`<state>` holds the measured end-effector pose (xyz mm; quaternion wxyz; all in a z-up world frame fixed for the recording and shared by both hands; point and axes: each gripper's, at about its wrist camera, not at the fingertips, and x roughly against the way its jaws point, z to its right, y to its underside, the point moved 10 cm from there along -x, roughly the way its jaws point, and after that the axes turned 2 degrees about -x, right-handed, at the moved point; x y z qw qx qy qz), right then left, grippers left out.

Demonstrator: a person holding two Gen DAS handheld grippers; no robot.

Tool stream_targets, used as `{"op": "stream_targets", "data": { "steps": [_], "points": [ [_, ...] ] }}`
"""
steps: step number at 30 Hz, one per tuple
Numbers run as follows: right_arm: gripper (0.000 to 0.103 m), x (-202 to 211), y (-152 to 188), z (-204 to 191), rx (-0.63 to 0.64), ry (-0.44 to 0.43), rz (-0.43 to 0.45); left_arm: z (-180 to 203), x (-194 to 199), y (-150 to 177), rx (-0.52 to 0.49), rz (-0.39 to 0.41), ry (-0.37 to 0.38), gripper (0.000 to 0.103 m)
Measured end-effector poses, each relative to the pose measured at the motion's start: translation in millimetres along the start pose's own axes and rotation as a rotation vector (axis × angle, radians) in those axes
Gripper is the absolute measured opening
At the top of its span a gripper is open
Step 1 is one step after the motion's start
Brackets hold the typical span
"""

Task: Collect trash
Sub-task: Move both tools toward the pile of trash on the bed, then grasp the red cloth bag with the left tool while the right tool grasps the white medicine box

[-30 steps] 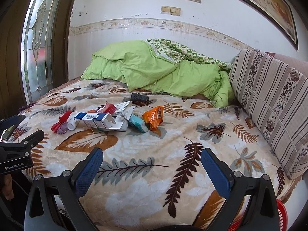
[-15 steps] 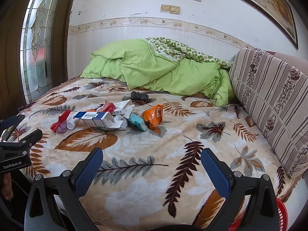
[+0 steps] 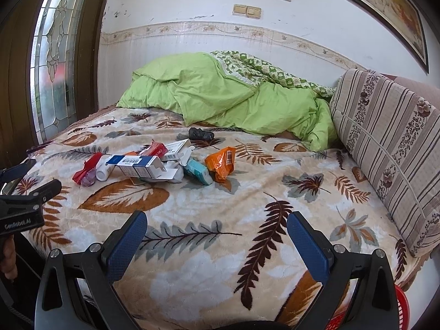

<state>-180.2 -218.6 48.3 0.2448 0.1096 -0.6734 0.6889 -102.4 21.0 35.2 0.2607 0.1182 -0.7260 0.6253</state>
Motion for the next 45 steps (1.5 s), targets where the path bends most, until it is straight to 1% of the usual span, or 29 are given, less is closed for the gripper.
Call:
{"op": "stream_targets", "data": {
  "steps": [4,8,11,14,15,16,17,18,19,21,25,26,27,30,31,32,33,35,36,37,39,41,42,44,45],
  "points": [
    [0.102,-4,0,-3,-0.002,-0.015,-0.02,-18,-23,-6,0.062,-0.061,0.0,0.103],
    [0.102,-8,1,-6,-0.007,-0.032,-0.042,-36,-65,-9,0.127,-0.149,0.007,0.103],
    [0.102,-10,3,-9,-0.001,-0.041,-0.053,-42,-104,-4,0.198,-0.249,0.05,0.103],
    [0.102,-13,3,-15,-0.003,-0.067,-0.067,-42,-133,0,0.22,-0.307,0.085,0.098],
    [0.102,-15,3,-18,-0.01,-0.084,-0.074,-41,-141,1,0.226,-0.321,0.095,0.094],
    [0.102,-18,2,-21,-0.017,-0.107,-0.081,-40,-148,1,0.239,-0.334,0.103,0.081],
    [0.102,-21,1,-26,-0.03,-0.142,-0.088,-38,-155,4,0.252,-0.356,0.126,0.071],
    [0.102,-24,-1,-31,-0.04,-0.176,-0.092,-37,-159,6,0.261,-0.371,0.14,0.065],
    [0.102,-28,-4,-37,-0.046,-0.208,-0.096,-38,-162,10,0.279,-0.389,0.146,0.053],
    [0.102,-36,-13,-48,-0.056,-0.263,-0.095,-41,-159,10,0.295,-0.38,0.143,0.05],
    [0.102,-59,-46,-76,-0.07,-0.378,-0.093,-43,-152,9,0.293,-0.355,0.147,0.043],
    [0.1,-71,-55,-85,-0.073,-0.406,-0.102,-45,-150,10,0.291,-0.352,0.143,0.042],
    [0.098,-81,-60,-91,-0.072,-0.416,-0.109,-46,-151,9,0.291,-0.349,0.14,0.042],
    [0.086,-121,-73,-107,-0.098,-0.454,-0.154,-52,-148,9,0.301,-0.338,0.137,0.042],
    [0.081,-133,-76,-108,-0.117,-0.456,-0.158,-54,-148,8,0.302,-0.334,0.135,0.042],
    [0.08,-147,-77,-109,-0.133,-0.445,-0.172,-56,-147,7,0.301,-0.329,0.133,0.042],
    [0.079,-162,-75,-111,-0.148,-0.448,-0.195,-57,-147,7,0.297,-0.327,0.129,0.042],
    [0.067,-183,-65,-111,-0.19,-0.456,-0.234,-59,-146,8,0.291,-0.326,0.124,0.042],
    [0.065,-189,-58,-110,-0.204,-0.46,-0.262,-60,-146,8,0.288,-0.326,0.125,0.042],
    [0.062,-190,-51,-112,-0.22,-0.486,-0.294,-61,-146,8,0.283,-0.325,0.123,0.042],
    [0.061,-182,-40,-120,-0.234,-0.553,-0.348,-62,-145,7,0.275,-0.318,0.12,0.042],
    [0.061,-160,-33,-137,-0.196,-0.658,-0.381,-65,-144,5,0.282,-0.31,0.119,0.042],
    [0.061,-148,-31,-143,-0.168,-0.681,-0.374,-66,-144,4,0.289,-0.306,0.12,0.042],
    [0.061,-137,-32,-146,-0.138,-0.681,-0.344,-67,-144,3,0.299,-0.302,0.12,0.042],
    [0.062,-139,-33,-145,-0.134,-0.679,-0.341,-66,-143,2,0.3,-0.302,0.121,0.042]
  ]
}}
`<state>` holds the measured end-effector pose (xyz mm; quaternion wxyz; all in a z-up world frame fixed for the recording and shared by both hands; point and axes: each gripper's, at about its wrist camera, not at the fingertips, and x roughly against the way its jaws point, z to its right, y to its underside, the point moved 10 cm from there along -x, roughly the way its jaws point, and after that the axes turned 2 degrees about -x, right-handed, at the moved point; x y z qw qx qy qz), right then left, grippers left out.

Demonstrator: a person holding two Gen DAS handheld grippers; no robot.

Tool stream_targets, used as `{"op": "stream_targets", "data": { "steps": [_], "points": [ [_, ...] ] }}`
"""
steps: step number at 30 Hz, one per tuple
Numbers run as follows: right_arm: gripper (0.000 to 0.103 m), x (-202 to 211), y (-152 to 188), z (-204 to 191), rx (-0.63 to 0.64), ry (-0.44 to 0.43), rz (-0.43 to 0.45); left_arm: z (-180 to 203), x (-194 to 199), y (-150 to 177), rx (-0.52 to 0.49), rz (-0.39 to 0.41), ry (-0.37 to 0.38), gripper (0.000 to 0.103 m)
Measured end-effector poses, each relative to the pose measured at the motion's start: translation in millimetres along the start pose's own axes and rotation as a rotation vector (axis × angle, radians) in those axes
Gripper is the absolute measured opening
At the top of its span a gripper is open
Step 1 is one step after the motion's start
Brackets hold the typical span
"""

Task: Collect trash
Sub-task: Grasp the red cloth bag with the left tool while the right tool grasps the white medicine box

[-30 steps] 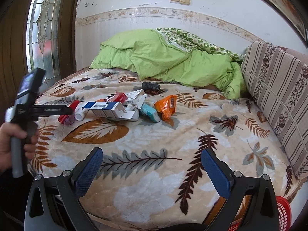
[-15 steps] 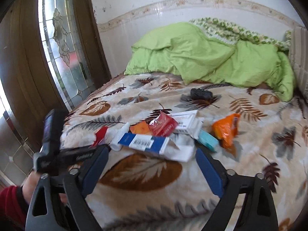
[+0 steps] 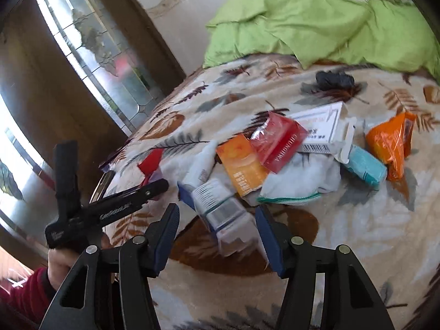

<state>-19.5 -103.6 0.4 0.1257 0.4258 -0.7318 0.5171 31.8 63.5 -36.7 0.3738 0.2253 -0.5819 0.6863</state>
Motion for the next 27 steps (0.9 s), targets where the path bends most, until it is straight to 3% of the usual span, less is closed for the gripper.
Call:
{"op": "stream_targets", "data": {
  "steps": [2,5,8,13,17,21,25,27],
  "points": [
    [0.068,-4,-1,9,-0.003,0.038,-0.006,3,0,0,-0.006,0.002,0.003,0.042],
    [0.068,-16,-2,16,-0.034,0.029,-0.032,5,1,0,-0.025,0.006,-0.004,0.042],
    [0.068,-30,-8,21,-0.007,0.076,-0.038,5,2,1,-0.022,0.003,-0.003,0.042],
    [0.068,-51,9,19,-0.098,-0.02,-0.144,1,4,1,-0.029,0.012,-0.027,0.042],
    [0.068,-40,25,-9,-0.051,-0.108,-0.173,-7,7,-1,0.0,0.02,-0.03,0.042],
    [0.068,-42,23,-9,0.051,0.015,-0.14,-6,7,-1,-0.001,0.024,-0.033,0.042],
    [0.068,-56,21,-8,0.083,0.06,-0.144,-3,7,-1,-0.021,0.024,-0.039,0.042],
    [0.039,-64,28,-8,0.1,0.07,-0.181,-3,7,0,-0.017,0.022,-0.037,0.042]
  ]
}}
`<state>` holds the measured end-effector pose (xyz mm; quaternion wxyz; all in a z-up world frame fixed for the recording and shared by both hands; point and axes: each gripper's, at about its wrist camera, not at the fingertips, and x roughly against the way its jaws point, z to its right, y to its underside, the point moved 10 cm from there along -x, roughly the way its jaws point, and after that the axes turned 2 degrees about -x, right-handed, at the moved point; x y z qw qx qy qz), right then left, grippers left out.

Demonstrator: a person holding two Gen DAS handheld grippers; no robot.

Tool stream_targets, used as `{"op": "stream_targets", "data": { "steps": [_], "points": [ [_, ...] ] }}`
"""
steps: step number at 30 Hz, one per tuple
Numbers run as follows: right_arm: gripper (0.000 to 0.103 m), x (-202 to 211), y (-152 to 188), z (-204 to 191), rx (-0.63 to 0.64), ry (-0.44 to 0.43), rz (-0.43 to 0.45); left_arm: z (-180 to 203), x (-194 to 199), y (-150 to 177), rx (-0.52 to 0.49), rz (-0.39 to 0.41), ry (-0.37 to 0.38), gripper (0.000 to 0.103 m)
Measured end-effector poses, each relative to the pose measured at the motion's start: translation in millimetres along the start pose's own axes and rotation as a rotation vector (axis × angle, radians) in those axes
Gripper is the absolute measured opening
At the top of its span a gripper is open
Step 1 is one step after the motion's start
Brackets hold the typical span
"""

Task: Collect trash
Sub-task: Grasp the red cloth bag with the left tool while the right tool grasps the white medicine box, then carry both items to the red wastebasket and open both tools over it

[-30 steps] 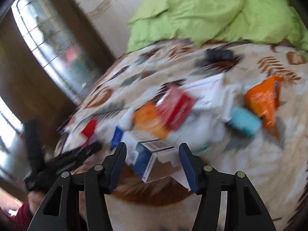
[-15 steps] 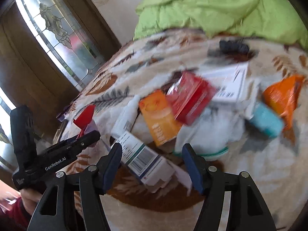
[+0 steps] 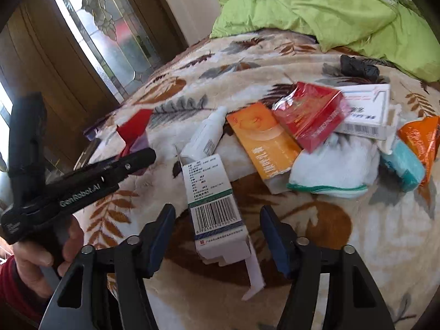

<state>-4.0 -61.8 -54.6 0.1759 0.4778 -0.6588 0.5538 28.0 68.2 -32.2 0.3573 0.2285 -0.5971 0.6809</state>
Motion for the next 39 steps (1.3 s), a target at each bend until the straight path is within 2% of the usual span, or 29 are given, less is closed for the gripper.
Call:
{"op": "stream_targets", "data": {
  "steps": [4,6,14,17,22,30,35,39],
  "points": [
    [0.034,6,1,-4,0.046,0.037,0.03,2,1,-1,0.002,0.006,0.007,0.042],
    [0.034,17,0,-1,0.031,0.039,0.056,7,3,-1,-0.006,0.014,0.013,0.042],
    [0.034,80,-3,15,-0.09,0.048,0.212,45,17,0,-0.091,0.061,0.06,0.042],
    [0.034,102,2,28,-0.158,0.083,0.267,64,25,4,-0.128,0.071,0.092,0.042],
    [0.034,146,21,44,-0.259,0.085,0.347,103,39,16,-0.194,0.081,0.153,0.042],
    [0.034,234,75,68,-0.379,0.112,0.432,194,75,49,-0.313,0.064,0.366,0.042],
    [0.034,301,124,104,-0.488,0.203,0.504,264,104,76,-0.434,0.049,0.486,0.042],
    [0.034,360,178,145,-0.607,0.306,0.561,333,131,102,-0.543,0.019,0.611,0.042]
  ]
}}
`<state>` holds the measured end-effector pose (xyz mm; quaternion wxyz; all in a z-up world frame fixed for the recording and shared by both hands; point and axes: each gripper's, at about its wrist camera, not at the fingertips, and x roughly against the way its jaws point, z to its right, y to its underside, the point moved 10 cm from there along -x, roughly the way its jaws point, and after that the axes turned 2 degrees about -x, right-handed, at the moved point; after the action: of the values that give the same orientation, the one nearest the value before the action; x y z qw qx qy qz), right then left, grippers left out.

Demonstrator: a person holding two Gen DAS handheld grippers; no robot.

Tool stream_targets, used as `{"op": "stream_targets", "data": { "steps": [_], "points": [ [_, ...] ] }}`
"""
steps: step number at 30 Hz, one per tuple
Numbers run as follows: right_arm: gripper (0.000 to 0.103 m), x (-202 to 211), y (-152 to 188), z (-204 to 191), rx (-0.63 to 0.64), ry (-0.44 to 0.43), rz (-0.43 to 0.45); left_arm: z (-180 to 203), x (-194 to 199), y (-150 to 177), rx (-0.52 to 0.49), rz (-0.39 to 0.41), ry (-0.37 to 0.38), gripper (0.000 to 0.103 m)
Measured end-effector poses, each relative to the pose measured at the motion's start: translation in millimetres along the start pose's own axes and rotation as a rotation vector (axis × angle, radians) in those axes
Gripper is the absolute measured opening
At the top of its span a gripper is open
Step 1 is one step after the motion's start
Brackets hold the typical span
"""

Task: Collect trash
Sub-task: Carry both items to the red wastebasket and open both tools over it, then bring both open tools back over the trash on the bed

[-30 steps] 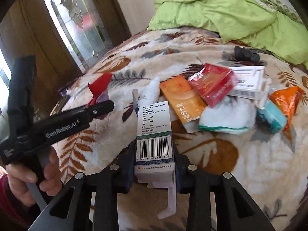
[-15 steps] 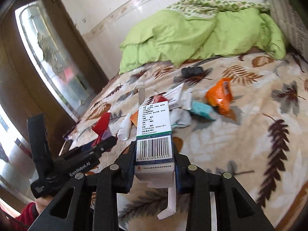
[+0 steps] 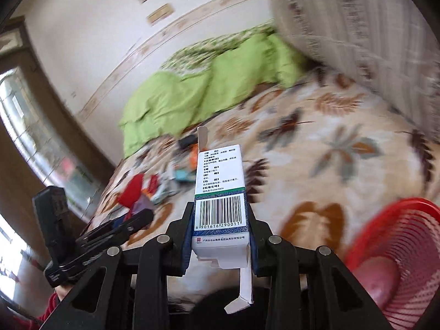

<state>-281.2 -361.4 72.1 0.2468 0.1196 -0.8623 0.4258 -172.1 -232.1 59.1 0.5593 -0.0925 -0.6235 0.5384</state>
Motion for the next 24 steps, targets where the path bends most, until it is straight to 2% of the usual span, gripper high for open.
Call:
{"op": "stream_targets", "data": {
  "steps": [6,11,12,13,14,15,16,19,24],
  "points": [
    [0.034,69,0,106,-0.141,0.183,0.078,114,-38,-4,-0.131,-0.081,0.198,0.042],
    [0.034,99,12,155,-0.23,0.258,0.101,189,-64,6,-0.184,-0.159,0.311,0.043],
    [0.034,102,14,161,-0.233,0.271,0.097,201,-70,9,-0.196,-0.172,0.321,0.044],
    [0.036,102,14,167,-0.234,0.284,0.091,211,-71,11,-0.203,-0.183,0.325,0.053],
    [0.038,103,15,173,-0.24,0.307,0.088,217,-76,15,-0.213,-0.203,0.328,0.066],
    [0.045,107,17,178,-0.248,0.315,0.091,220,-78,16,-0.215,-0.21,0.321,0.071],
    [0.047,109,17,181,-0.252,0.31,0.096,220,-79,16,-0.208,-0.205,0.311,0.073],
    [0.047,110,10,180,-0.229,0.319,0.108,214,-73,16,-0.188,-0.204,0.313,0.073],
    [0.052,97,4,165,-0.201,0.267,0.104,179,-61,0,-0.145,-0.144,0.213,0.073]
  ]
}}
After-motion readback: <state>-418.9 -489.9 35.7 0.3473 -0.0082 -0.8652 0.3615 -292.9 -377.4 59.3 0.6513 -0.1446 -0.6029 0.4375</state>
